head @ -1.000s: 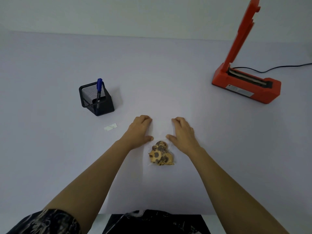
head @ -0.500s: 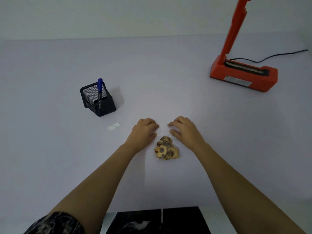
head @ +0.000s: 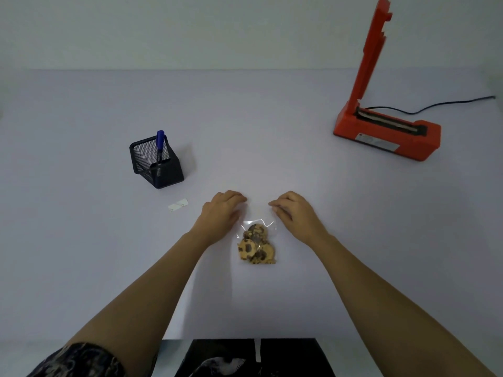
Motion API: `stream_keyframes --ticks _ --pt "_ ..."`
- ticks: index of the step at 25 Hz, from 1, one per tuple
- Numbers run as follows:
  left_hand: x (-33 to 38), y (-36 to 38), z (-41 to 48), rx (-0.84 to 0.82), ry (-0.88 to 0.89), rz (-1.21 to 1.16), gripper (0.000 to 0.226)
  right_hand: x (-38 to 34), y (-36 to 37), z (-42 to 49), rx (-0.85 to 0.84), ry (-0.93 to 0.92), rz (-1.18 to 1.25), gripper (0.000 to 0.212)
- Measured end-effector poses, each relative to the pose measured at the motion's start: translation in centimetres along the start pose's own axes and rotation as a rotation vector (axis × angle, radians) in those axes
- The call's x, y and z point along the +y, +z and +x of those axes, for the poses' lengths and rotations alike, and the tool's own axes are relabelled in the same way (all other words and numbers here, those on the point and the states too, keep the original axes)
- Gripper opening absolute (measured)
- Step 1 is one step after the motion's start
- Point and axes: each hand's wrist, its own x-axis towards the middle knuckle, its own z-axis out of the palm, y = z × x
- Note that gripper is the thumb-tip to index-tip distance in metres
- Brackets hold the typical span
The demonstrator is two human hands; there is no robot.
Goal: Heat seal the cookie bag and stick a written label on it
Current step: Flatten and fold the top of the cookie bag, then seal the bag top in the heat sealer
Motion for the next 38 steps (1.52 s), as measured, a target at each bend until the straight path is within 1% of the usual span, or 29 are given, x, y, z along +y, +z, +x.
stream_keyframes --ticks 3,5,9,11,13,15,16,18,20,22,25,28,30,33,38 --pt "1.5 -1.3 1.2 0.087 -0.003 -0.006 0.032 0.5 -2.2 0.1 0.051 0.017 0.006 0.021" --pt "3.4 -1.7 2.8 0.116 0.011 -0.031 0.033 1.2 -4.4 0.2 0.084 0.051 0.0 0.023" --pt "8.4 -1.2 7.6 0.083 0.036 -0.08 0.038 4.2 -9.9 -0.1 0.187 0.178 -0.043 0.03" --pt "10.6 -0.6 10.3 0.055 0.035 -0.102 0.04 6.4 -12.3 -0.5 0.22 0.284 -0.104 0.037" --pt "12.9 0.0 13.3 0.027 0.014 -0.14 0.043 9.2 -14.7 -1.0 0.254 0.469 -0.164 0.045" --pt "14.9 0.6 15.9 -0.005 -0.048 -0.188 0.046 11.6 -16.6 -1.6 0.28 0.644 -0.208 0.055" --pt "15.8 0.8 17.2 -0.024 -0.091 -0.215 0.048 12.7 -17.4 -1.9 0.286 0.699 -0.212 0.062" --pt "17.1 1.3 19.5 -0.07 -0.172 -0.259 0.053 14.6 -18.6 -1.9 0.304 0.751 -0.155 0.073" --pt "18.0 1.4 21.5 -0.112 -0.218 -0.294 0.058 15.9 -19.6 -1.5 0.33 0.753 -0.076 0.081" --pt "18.9 1.4 23.3 -0.139 -0.24 -0.374 0.065 17.0 -20.4 -0.7 0.352 0.73 -0.003 0.084" --pt "20.0 1.5 24.8 -0.121 -0.258 -0.589 0.072 17.8 -21.0 -0.2 0.378 0.678 0.109 0.081" --pt "20.2 1.6 24.8 -0.084 -0.254 -0.684 0.069 18.0 -21.3 -0.7 0.391 0.647 0.169 0.076" --pt "20.1 1.6 24.2 -0.092 -0.255 -0.686 0.071 17.7 -21.2 -1.4 0.416 0.633 0.212 0.072" --pt "19.8 1.8 22.1 -0.103 -0.237 -0.672 0.073 16.7 -20.1 -3.5 0.447 0.633 0.264 0.072" --pt "19.1 2.3 17.7 -0.119 -0.225 -0.645 0.076 13.0 -17.1 -8.4 0.503 0.586 0.345 0.07"
